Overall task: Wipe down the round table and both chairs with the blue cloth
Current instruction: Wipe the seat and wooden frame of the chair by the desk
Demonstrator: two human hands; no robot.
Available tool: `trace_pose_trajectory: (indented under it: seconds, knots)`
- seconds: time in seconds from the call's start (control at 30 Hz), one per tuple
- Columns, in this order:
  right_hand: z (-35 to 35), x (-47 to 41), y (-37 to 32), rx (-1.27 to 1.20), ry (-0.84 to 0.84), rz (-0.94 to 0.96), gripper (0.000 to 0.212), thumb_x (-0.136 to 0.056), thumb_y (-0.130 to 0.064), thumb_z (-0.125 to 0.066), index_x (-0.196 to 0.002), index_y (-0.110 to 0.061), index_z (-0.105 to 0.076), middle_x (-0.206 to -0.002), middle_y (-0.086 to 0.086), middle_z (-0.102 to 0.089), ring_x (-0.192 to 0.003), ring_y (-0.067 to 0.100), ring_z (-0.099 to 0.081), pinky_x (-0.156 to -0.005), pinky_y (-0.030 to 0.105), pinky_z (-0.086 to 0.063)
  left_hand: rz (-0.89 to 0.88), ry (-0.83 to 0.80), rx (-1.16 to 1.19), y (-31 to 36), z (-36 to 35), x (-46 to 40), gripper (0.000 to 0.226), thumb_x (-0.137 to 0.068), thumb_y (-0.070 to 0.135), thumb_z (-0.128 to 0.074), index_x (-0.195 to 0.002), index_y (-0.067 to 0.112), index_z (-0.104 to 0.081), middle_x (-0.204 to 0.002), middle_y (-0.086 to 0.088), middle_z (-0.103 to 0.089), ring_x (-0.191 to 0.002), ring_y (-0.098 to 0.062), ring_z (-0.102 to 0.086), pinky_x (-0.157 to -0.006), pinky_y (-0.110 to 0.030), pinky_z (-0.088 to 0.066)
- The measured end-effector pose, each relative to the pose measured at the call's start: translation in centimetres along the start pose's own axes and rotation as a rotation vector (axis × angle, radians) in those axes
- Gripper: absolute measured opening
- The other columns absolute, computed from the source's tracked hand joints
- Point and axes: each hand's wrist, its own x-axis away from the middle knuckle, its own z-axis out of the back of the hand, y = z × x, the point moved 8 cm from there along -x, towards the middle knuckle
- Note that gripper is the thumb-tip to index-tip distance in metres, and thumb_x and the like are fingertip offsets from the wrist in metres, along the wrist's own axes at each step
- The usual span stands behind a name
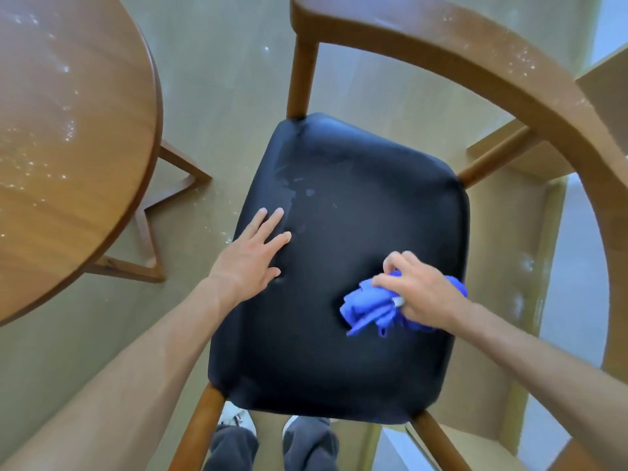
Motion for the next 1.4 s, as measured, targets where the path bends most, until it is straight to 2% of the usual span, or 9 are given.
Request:
trace_pose_trajectory:
  seconds: [0.23, 0.43, 0.53, 0.67, 0.77, 0.93, 1.13, 1.27, 1.4]
  knots:
    - [7.2, -12.8, 7.0, -0.238, 0.436, -0.814, 0.037, -0.087, -0.012, -0.054, -0.123, -0.012, -0.049, -0.124, 0.015, -0.042, -0.103, 0.035, -0.045, -0.067, 0.033, -0.035, 0.023, 0.113, -0.028, -0.1, -0.5, 1.5, 0.063, -0.098, 0.041, -0.046, -0.152, 0.022, -0.020, -0.162, -0.003, 0.001, -0.149, -0.022, 0.001, -0.119, -0.031, -0.017]
    - [1.2, -7.6, -10.4, -0.053, 0.317, -0.234, 0.043, -0.049, -0.007, -0.068, -0.091, -0.015, -0.065, -0.088, 0.009, -0.059, -0.066, 0.026, -0.050, -0.045, 0.028, -0.039, 0.301, 0.370, 0.491, -2.9, 1.8, 3.6, 0.040, -0.084, -0.008, -0.049, -0.122, 0.003, -0.053, -0.144, -0.005, -0.043, -0.130, -0.024, -0.044, -0.100, -0.034, -0.040]
    - [-1.1, -5.9, -12.7, -0.035, 0.128, -0.156, 0.046, -0.051, -0.009, -0.068, -0.095, -0.021, -0.063, -0.093, 0.003, -0.057, -0.071, 0.022, -0.049, -0.054, 0.029, -0.042, 0.268, 0.424, 0.367, -2.8, 4.3, 3.8, 0.046, -0.072, -0.016, -0.048, -0.114, 0.001, -0.055, -0.138, -0.009, -0.047, -0.125, -0.027, -0.047, -0.089, -0.033, -0.045]
    - [-0.4, -6.8, -8.2, -0.508, -0.097, -0.165, 0.062, -0.081, -0.026, -0.064, -0.138, -0.032, -0.040, -0.118, -0.005, -0.048, -0.102, 0.016, -0.045, -0.084, 0.029, -0.044, -0.155, 0.254, 0.334, 2.2, 5.9, 3.0, 0.051, -0.073, 0.004, -0.060, -0.123, 0.004, -0.056, -0.138, -0.006, -0.051, -0.139, -0.022, -0.035, -0.109, -0.014, -0.020]
    - [1.2, -4.7, -1.9, -1.005, 0.010, -0.340, 0.038, -0.082, -0.031, -0.068, -0.119, -0.033, -0.061, -0.110, -0.014, -0.061, -0.100, 0.001, -0.058, -0.092, 0.028, -0.048, -0.379, -0.005, 0.217, 6.6, 3.8, 2.8, 0.077, -0.076, 0.047, -0.058, -0.145, 0.018, -0.036, -0.145, 0.004, -0.044, -0.143, -0.017, -0.026, -0.117, -0.023, -0.015]
    - [0.6, 1.5, 6.0, -0.555, 0.480, -0.662, 0.030, -0.089, -0.010, -0.060, -0.119, -0.012, -0.063, -0.126, 0.004, -0.057, -0.121, 0.026, -0.049, -0.102, 0.034, -0.039, -0.466, -0.125, -0.308, 10.7, -0.8, 2.4, 0.083, -0.084, 0.044, -0.059, -0.150, 0.028, -0.012, -0.141, -0.003, -0.036, -0.124, -0.026, -0.037, -0.104, -0.039, -0.033]
    - [-3.8, 0.9, 5.3, -0.214, 0.398, -0.685, 0.051, -0.092, -0.029, -0.059, -0.140, -0.018, -0.047, -0.152, 0.014, -0.034, -0.141, 0.037, -0.028, -0.112, 0.055, -0.024, -0.280, 0.346, -0.239, 9.1, 4.2, 0.2, 0.079, -0.057, 0.018, -0.082, -0.130, 0.016, -0.054, -0.095, -0.012, -0.063, -0.073, -0.031, -0.058, -0.055, -0.036, -0.050]
    - [-5.8, 0.2, 5.0, -0.128, 0.378, -0.723, 0.055, -0.093, -0.042, -0.038, -0.144, -0.021, -0.041, -0.154, 0.014, -0.029, -0.143, 0.036, -0.023, -0.114, 0.058, -0.020, 0.103, 0.345, -0.172, 6.0, 6.9, -4.8, 0.080, -0.080, 0.048, -0.063, -0.147, 0.017, -0.034, -0.134, -0.015, -0.044, -0.098, -0.034, -0.048, -0.073, -0.040, -0.045]
    - [-6.1, 0.2, 5.3, -0.089, 0.427, -0.717, 0.056, -0.092, -0.043, -0.037, -0.144, -0.022, -0.041, -0.155, 0.013, -0.028, -0.143, 0.035, -0.022, -0.113, 0.058, -0.020, -0.132, 0.415, -0.101, 6.7, 7.0, -4.6, 0.074, -0.076, 0.061, -0.058, -0.136, 0.017, -0.053, -0.125, -0.015, -0.053, -0.086, -0.033, -0.047, -0.065, -0.041, -0.049]
